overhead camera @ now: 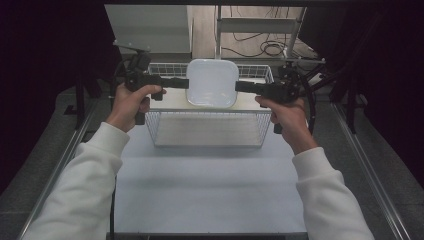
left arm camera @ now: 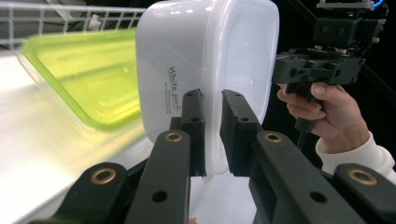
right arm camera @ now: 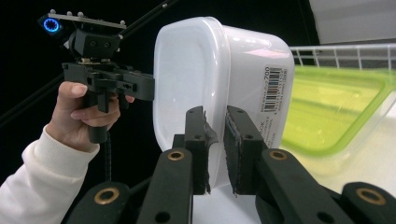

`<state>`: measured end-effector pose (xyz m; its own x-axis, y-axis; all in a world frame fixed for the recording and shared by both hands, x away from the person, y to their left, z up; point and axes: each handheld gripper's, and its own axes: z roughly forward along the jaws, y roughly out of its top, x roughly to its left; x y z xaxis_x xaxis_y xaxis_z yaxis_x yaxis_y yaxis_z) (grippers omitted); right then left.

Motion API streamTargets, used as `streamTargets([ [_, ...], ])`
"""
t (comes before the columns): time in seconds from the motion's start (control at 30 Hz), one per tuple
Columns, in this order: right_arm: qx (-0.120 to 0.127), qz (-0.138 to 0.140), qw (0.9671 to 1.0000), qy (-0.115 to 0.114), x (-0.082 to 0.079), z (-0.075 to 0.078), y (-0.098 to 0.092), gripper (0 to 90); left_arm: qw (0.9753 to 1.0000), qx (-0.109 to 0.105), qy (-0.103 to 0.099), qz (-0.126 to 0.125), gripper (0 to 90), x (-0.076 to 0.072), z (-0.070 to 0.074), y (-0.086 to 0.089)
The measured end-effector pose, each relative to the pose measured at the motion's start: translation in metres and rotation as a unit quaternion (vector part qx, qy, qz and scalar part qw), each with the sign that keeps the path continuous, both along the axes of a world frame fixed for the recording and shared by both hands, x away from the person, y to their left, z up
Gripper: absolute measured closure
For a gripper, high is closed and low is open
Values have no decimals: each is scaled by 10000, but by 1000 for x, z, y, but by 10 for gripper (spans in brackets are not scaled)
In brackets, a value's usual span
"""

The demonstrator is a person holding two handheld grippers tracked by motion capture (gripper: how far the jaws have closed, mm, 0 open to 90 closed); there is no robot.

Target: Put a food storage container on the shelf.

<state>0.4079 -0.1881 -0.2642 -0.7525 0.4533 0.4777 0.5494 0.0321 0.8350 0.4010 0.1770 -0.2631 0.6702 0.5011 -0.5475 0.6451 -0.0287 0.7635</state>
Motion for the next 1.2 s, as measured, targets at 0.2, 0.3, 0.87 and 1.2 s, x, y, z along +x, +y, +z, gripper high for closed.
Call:
streamTargets([
  [0.2, 54, 2, 9999, 127, 22, 7, 4, 797, 9999, -69, 135, 62, 804, 24, 5, 4],
  [0.3, 120, 46, 9995, 296, 35, 8, 5, 798, 9994, -139, 293, 103, 803, 38, 3, 7],
  [0.87, 351, -29, 9950, 935, 81, -4, 10, 805, 9939, -535, 916, 311, 798, 81, -16, 13],
  [1.2, 445, -181, 9926, 1117, 86, -7, 7, 803, 9926, -540, 1025, 356, 804, 77, -14, 10],
])
